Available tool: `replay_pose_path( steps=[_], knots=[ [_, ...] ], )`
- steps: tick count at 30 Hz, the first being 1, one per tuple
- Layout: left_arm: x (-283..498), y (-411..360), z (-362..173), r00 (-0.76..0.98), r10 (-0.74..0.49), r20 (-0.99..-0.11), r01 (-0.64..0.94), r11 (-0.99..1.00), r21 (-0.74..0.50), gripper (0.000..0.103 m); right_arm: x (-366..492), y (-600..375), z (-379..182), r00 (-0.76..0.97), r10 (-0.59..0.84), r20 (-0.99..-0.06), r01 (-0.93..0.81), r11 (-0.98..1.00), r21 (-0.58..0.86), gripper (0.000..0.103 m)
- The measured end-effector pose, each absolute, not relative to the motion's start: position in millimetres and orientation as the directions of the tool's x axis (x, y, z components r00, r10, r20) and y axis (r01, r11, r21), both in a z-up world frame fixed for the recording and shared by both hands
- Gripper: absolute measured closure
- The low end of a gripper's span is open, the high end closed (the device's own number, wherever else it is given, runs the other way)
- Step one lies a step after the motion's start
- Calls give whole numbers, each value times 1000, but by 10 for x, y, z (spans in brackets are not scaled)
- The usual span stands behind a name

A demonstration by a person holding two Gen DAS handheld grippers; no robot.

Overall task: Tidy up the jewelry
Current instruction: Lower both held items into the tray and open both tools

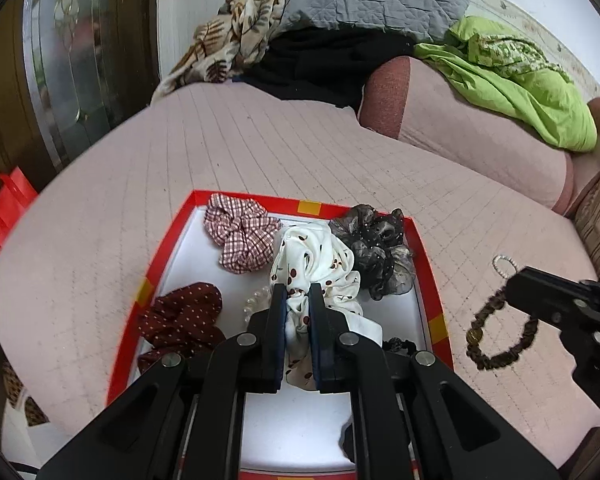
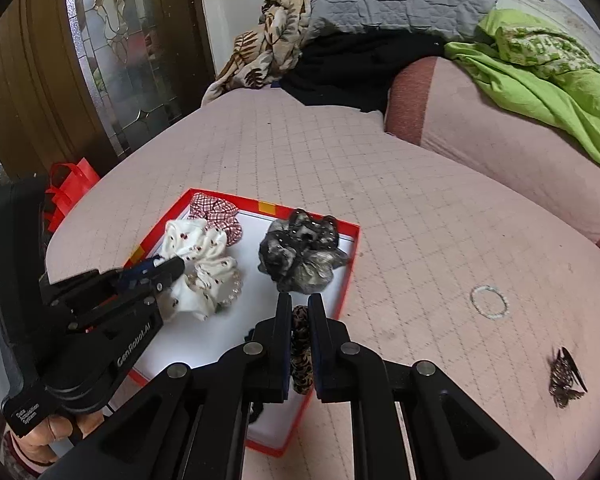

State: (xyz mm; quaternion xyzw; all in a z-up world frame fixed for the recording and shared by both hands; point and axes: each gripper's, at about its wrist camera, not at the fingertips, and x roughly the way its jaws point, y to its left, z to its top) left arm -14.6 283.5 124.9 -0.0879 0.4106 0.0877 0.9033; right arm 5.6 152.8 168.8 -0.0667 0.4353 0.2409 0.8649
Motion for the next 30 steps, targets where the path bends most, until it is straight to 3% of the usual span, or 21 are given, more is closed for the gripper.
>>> replay_pose_path(
  steps=[7, 19, 30],
  knots=[
    [-220, 2906, 1153, 621, 58, -782, -232, 966, -112, 93, 230, 1645, 1529, 479, 364, -799, -471, 875, 116, 93],
    [-461, 2920, 1121, 587, 151, -796, -244, 970, 3, 93, 332, 1902, 1340, 439, 370, -819, -481, 867, 134, 93],
    [-469, 3028, 980, 541, 161, -825, -274, 962, 8, 93, 456, 1956, 1156, 410, 355, -841, -461, 876, 145, 93]
  ],
)
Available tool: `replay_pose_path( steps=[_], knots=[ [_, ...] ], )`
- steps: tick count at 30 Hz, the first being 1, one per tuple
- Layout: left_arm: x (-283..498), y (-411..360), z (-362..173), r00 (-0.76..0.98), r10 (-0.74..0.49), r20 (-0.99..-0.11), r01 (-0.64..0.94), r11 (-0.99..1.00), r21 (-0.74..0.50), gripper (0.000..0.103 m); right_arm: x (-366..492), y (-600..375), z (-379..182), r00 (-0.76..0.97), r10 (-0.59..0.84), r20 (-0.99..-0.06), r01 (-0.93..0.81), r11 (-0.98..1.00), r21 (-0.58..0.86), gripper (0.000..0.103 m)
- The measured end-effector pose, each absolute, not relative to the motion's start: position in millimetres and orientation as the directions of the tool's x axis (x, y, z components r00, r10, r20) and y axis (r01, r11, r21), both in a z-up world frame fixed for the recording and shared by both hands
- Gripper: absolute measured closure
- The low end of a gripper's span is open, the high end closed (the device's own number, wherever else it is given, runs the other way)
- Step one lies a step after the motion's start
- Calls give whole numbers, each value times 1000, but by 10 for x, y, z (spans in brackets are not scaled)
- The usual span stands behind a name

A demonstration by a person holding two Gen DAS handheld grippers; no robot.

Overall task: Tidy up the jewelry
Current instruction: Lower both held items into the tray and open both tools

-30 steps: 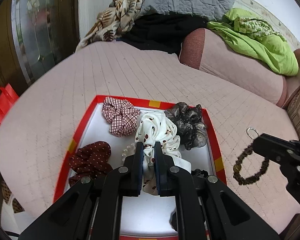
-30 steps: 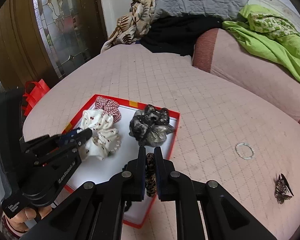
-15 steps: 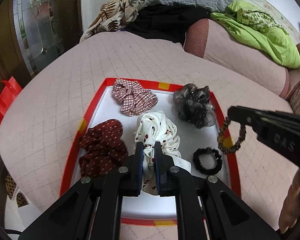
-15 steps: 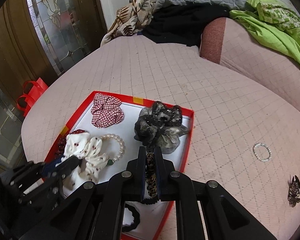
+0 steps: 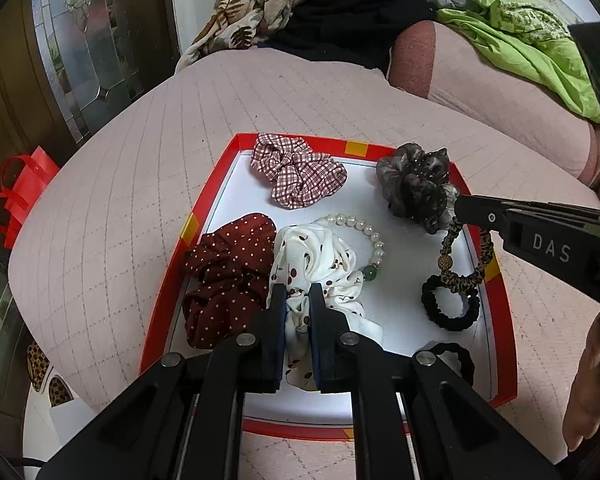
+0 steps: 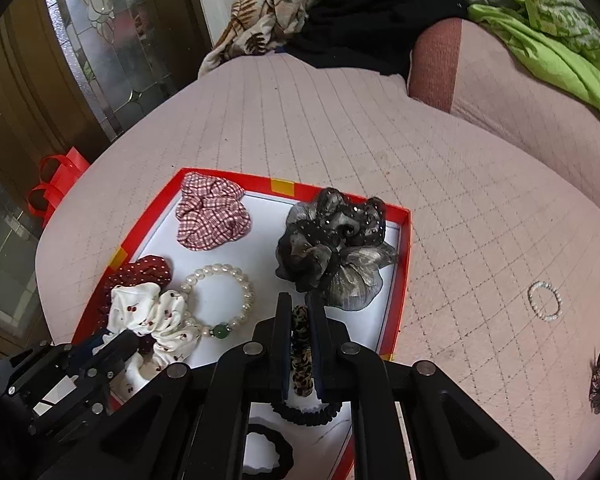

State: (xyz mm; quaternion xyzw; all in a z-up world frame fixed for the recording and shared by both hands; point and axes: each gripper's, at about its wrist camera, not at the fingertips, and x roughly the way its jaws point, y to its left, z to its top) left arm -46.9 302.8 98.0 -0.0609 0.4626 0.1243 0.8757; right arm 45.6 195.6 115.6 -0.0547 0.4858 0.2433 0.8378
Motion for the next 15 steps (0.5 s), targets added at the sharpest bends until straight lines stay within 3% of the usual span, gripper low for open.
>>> replay_pose_path(
  steps=[11, 15],
  knots=[
    [-419, 3032, 939, 533, 174, -828, -288, 957, 15, 86, 555, 1921, 1024, 384, 360, -850, -447, 878, 170, 93],
    [-414, 2993, 936, 536, 176, -826, -280, 960, 22, 82, 576, 1891, 1017, 366, 382, -849, -443, 873, 201, 83]
  ],
)
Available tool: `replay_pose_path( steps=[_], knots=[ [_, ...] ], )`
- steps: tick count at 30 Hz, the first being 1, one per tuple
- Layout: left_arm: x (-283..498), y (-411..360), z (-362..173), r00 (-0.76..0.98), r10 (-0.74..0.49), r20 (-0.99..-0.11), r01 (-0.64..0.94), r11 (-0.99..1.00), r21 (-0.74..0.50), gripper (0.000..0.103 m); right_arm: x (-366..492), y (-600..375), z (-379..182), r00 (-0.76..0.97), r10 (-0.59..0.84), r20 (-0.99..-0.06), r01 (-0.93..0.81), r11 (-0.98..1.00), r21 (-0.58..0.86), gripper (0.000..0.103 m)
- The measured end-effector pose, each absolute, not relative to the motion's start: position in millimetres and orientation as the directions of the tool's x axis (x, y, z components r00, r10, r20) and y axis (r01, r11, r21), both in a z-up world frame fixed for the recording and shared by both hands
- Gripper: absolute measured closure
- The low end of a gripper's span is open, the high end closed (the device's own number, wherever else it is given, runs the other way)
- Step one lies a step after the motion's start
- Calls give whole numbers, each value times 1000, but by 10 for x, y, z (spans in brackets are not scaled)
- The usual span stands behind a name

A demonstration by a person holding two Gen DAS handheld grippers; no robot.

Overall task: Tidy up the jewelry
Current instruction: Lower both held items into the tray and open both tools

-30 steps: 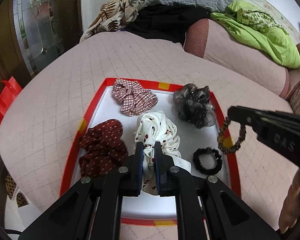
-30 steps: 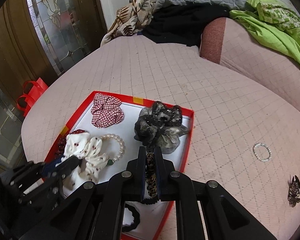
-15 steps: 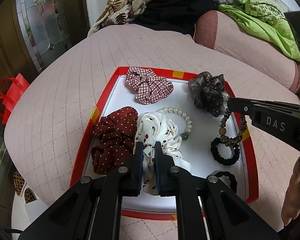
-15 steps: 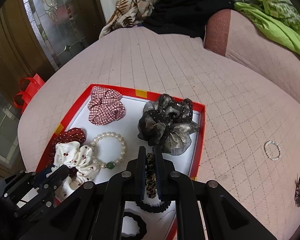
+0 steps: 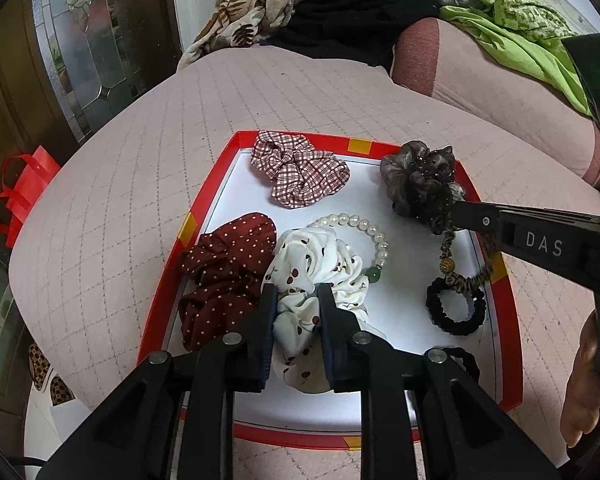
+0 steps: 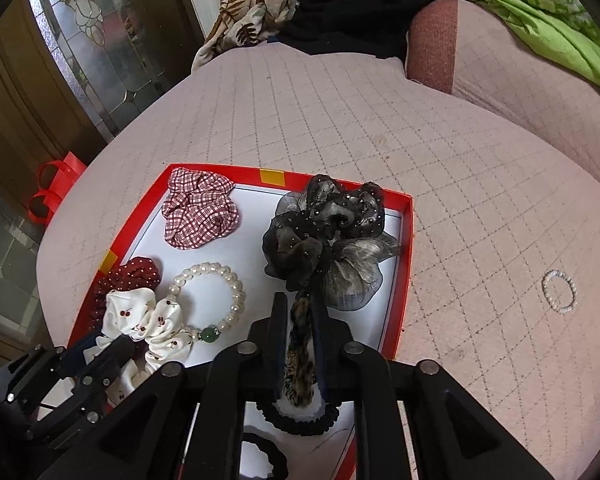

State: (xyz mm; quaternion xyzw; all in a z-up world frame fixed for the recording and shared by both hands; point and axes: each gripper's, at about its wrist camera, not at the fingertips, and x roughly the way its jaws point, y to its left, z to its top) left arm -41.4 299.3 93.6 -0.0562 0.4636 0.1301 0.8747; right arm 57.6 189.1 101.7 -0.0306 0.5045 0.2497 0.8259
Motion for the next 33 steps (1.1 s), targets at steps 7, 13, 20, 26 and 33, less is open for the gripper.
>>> replay_pose_path(
  steps=[7, 13, 20, 26, 33],
  knots=[
    [-415, 2965, 979, 563, 156, -812, -278, 961, -8, 69, 563, 1756, 1188, 378, 438, -816, -443, 859, 256, 66],
    [-443, 2924, 1060, 607, 131, -784, -253, 967, -35, 65, 592, 1485, 1366, 435, 449, -780, -396, 874, 282, 55],
    [-425, 2826, 1099, 633, 134, -762, -230, 973, -19, 64, 655, 1432, 1081, 431, 304, -849, -342, 926, 158, 56],
    [-381, 2784, 1072, 624, 143, -768, -225, 974, -1, 64, 726, 1464, 834, 420, 218, -881, -346, 936, 67, 82],
    [-341, 2724, 1074, 626, 133, -769, -212, 977, -3, 64, 777, 1287, 733, 411, 176, -894, -294, 954, 53, 99]
  ],
)
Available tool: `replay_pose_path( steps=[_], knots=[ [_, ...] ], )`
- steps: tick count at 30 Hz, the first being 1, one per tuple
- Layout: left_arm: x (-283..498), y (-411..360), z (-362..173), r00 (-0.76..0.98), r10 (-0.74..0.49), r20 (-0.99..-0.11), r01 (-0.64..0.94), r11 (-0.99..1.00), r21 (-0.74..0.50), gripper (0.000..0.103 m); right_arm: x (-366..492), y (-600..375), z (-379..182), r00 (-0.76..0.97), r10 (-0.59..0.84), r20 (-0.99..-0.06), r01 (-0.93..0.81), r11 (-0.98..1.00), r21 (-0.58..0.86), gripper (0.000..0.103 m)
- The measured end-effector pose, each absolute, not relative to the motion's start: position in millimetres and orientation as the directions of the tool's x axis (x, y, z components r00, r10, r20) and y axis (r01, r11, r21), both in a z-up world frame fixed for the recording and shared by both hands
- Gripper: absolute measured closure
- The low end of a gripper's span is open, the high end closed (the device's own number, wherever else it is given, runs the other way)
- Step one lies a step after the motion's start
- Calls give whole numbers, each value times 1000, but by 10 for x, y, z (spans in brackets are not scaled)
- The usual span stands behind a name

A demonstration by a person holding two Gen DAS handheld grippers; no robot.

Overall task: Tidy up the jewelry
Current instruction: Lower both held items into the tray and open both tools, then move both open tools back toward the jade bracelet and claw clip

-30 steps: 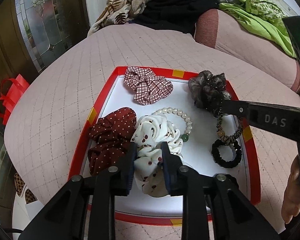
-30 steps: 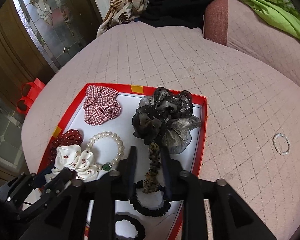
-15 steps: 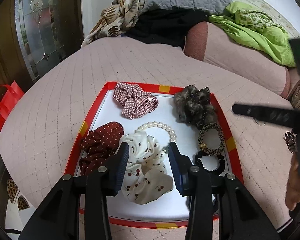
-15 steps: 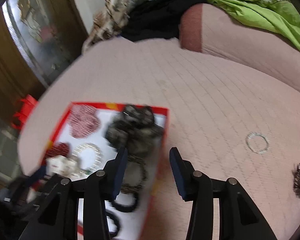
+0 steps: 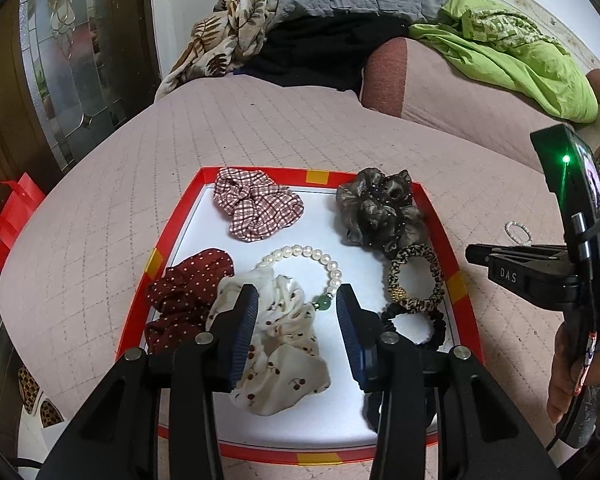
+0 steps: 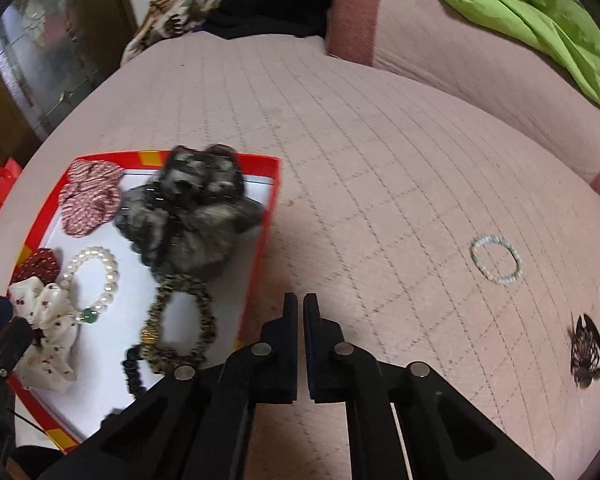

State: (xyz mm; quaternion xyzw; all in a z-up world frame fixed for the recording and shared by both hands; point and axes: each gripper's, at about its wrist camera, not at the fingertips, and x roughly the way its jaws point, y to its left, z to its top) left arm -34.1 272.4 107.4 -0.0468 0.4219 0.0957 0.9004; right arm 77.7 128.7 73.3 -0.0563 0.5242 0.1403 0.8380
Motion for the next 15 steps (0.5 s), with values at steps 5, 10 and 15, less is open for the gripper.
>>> replay_pose_path(
  steps=[5, 10, 15],
  knots=[
    [-314, 2675, 1076, 628, 126, -768, -203, 979, -5, 64, 716, 1041, 754, 387, 233, -892, -263, 955, 135, 99],
    [-242, 2550, 1071, 626, 127, -769, -191, 982, 6, 64, 567, 633, 771, 380, 253, -890, -212, 960, 182, 67],
    [-211, 2376, 1060, 625, 151, -766, -179, 983, 47, 63, 400, 182, 819, 408, 223, -886, -169, 971, 167, 61]
  ],
)
